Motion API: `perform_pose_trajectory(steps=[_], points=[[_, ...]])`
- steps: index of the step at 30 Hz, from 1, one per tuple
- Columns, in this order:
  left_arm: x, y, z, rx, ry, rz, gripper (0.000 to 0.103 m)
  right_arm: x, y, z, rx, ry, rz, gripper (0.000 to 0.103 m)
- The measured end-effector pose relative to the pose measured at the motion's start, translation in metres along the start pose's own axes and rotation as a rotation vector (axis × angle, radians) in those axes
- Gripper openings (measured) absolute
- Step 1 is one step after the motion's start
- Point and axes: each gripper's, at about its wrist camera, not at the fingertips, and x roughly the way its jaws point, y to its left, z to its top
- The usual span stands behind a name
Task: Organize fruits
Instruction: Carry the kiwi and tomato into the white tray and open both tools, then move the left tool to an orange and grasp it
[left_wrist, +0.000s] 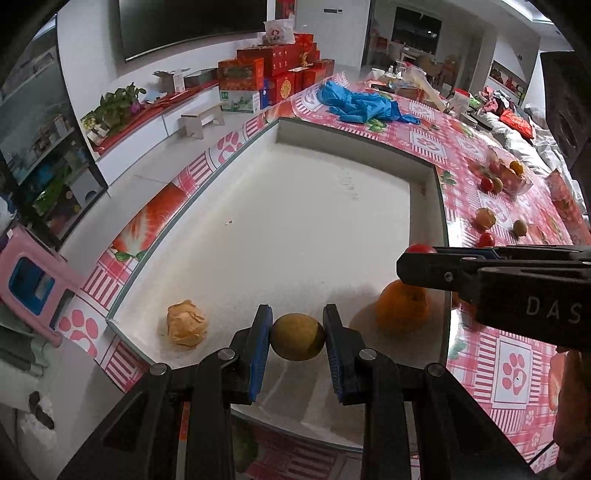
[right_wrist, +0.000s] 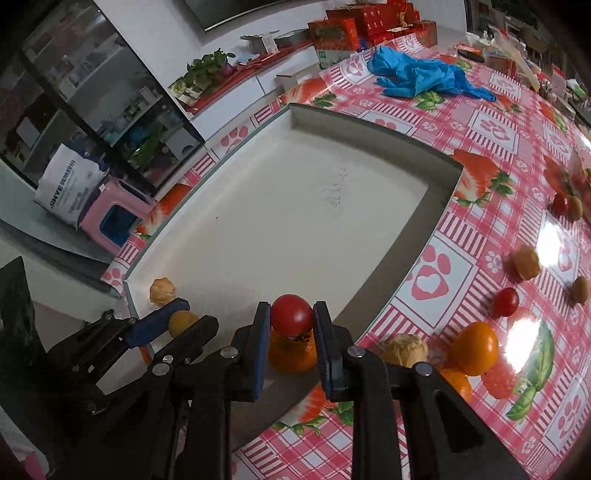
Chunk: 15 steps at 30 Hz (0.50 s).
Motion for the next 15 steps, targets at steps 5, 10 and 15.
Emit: perform_pose_trajectory(steps=[5, 10, 15], points=[[0.002, 0.0, 0.0, 0.001, 0.008, 0.011, 0.03, 0.0, -0.001, 0.0, 0.003, 0.0, -0.005, 0.034], [-0.002, 0.001, -0.001, -0.023, -0.012, 0.043, 0.101, -0.006, 0.0, 0.001, -0.001, -0.018, 0.002, 0.068], [-0.014, -0.001, 0.002, 0.0, -0.056, 0.05, 0.102, -0.018, -0.001, 0.004, 0.009, -0.049, 0.008, 0.083]])
